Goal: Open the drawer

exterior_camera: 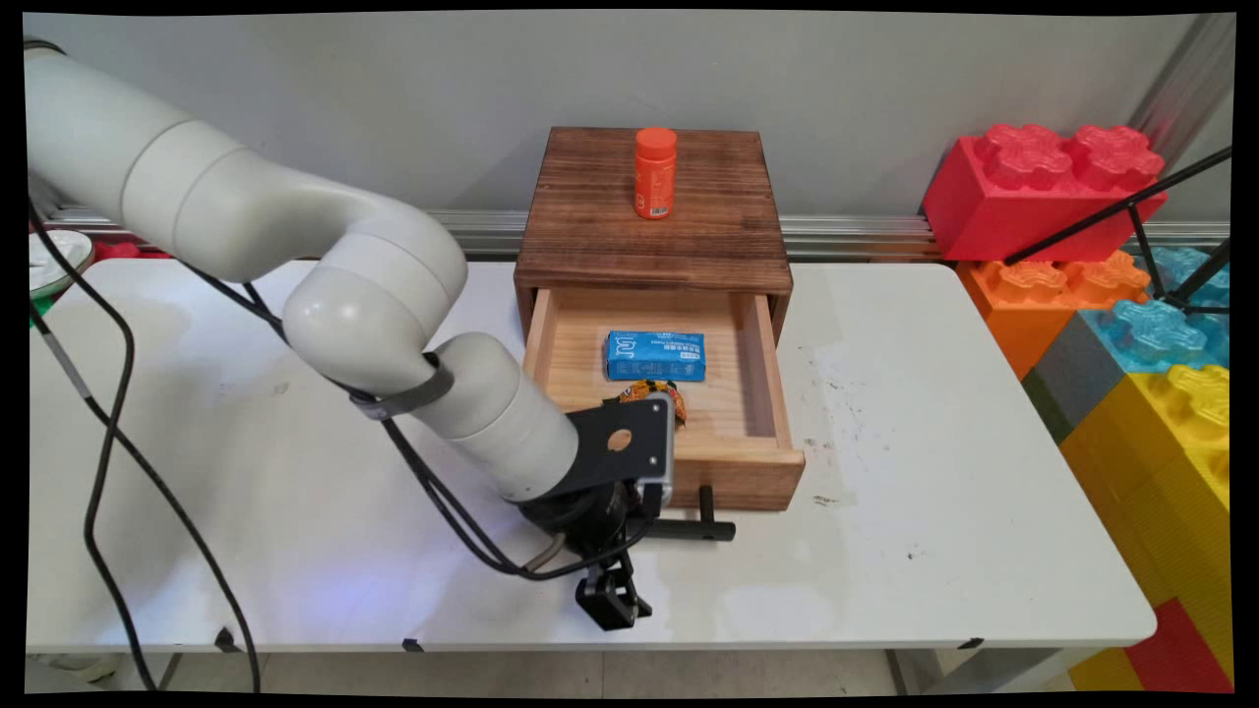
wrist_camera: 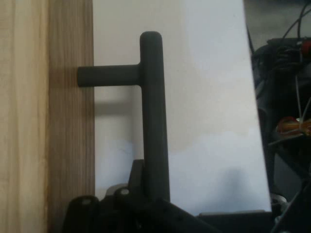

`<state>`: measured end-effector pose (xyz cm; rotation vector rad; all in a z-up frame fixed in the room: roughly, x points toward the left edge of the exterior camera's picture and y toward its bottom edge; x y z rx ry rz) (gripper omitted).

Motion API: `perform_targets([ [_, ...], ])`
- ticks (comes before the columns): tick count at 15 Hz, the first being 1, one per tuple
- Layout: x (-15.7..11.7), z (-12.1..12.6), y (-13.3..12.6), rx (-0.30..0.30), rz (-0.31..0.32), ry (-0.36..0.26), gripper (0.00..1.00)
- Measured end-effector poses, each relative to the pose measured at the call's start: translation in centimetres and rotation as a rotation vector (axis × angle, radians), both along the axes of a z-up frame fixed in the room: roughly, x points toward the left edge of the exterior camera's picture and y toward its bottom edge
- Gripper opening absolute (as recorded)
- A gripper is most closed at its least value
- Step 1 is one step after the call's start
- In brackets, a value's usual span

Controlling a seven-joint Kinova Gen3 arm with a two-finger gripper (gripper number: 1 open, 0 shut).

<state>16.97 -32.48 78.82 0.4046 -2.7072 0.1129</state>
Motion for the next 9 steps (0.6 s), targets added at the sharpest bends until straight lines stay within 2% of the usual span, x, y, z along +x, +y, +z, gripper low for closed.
perform_targets([
  [9, -0.2, 0.5, 1.9, -0.005, -0.009, 0.011, 1.00],
])
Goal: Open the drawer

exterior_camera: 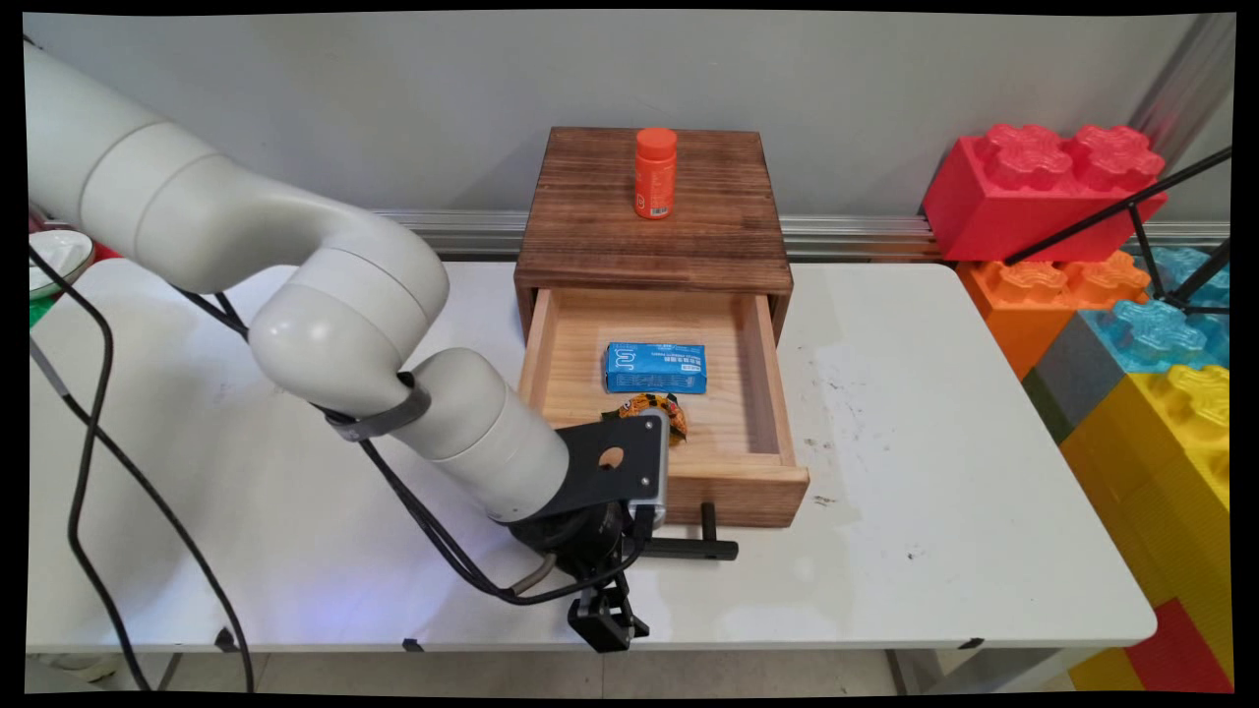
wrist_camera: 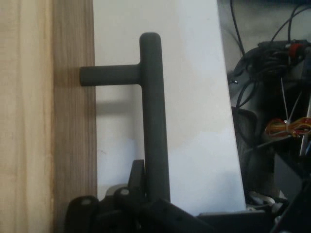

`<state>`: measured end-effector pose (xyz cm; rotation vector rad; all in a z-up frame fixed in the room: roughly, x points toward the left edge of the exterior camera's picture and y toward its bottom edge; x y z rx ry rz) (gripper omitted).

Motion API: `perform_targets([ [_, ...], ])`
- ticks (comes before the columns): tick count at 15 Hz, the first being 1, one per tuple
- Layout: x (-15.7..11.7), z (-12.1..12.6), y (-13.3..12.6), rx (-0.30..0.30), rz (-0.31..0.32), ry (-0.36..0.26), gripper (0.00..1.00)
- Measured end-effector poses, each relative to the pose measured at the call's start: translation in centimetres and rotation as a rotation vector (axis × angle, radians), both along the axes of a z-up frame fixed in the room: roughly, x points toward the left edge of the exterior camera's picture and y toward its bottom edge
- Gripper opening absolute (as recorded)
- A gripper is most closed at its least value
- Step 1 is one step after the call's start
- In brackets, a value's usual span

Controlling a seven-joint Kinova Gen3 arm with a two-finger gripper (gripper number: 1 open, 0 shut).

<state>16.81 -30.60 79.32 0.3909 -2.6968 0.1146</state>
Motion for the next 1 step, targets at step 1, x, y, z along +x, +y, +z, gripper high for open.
perform_targets([
  [1, 0.02, 0.23, 0.11, -0.006, 0.000, 0.004, 1.00],
])
